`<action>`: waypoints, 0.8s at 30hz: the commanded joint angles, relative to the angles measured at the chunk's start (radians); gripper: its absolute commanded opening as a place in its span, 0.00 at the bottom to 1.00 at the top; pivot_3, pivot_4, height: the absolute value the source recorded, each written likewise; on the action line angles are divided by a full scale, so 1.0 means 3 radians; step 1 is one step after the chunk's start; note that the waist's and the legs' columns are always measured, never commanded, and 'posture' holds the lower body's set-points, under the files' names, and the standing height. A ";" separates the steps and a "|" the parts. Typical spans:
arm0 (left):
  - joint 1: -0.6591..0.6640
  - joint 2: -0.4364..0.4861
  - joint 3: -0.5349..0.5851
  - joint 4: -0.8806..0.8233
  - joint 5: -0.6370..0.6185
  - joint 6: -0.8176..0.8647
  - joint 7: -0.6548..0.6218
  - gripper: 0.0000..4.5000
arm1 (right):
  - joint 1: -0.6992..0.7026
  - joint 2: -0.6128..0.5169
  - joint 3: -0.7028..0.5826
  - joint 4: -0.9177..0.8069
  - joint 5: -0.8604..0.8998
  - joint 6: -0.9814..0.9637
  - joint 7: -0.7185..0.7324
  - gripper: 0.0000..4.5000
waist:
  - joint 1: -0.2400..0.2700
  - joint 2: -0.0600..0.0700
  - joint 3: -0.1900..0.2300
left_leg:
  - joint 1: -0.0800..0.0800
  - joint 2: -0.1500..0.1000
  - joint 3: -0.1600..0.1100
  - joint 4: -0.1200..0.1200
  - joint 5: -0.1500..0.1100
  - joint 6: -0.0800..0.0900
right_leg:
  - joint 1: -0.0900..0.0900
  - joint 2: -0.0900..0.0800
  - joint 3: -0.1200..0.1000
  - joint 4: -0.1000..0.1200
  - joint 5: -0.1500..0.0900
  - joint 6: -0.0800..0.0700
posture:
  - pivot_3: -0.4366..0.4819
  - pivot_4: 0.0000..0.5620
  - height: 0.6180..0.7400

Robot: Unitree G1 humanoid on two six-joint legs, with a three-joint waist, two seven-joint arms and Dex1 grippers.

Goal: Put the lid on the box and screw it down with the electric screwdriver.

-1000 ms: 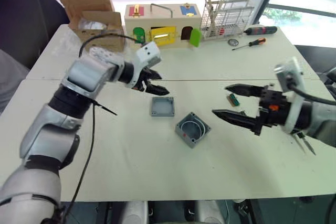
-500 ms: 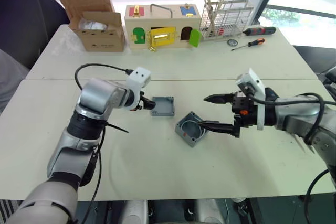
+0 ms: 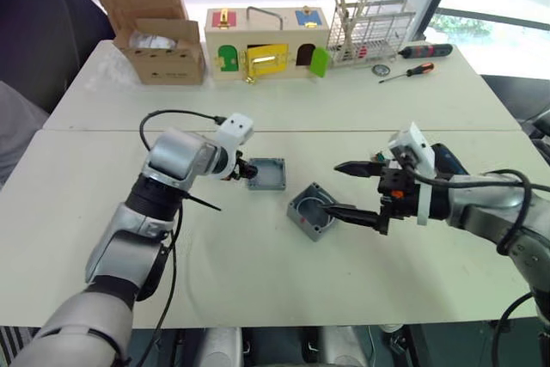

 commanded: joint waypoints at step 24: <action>0.0189 -0.0449 0.1046 -0.0433 -0.0028 -0.2415 0.0353 0.02 | -0.0996 0.1971 -0.0322 0.1462 0.0064 -0.0231 -0.1108 1.00 | -0.0007 0.0002 -0.0001 | -0.0017 -0.0002 0.0009 0.0003 0.0002 -0.0004 | -0.0016 -0.0001 0.0000 0.0019 0.0001 0.0000 | 0.48 0.27 0.90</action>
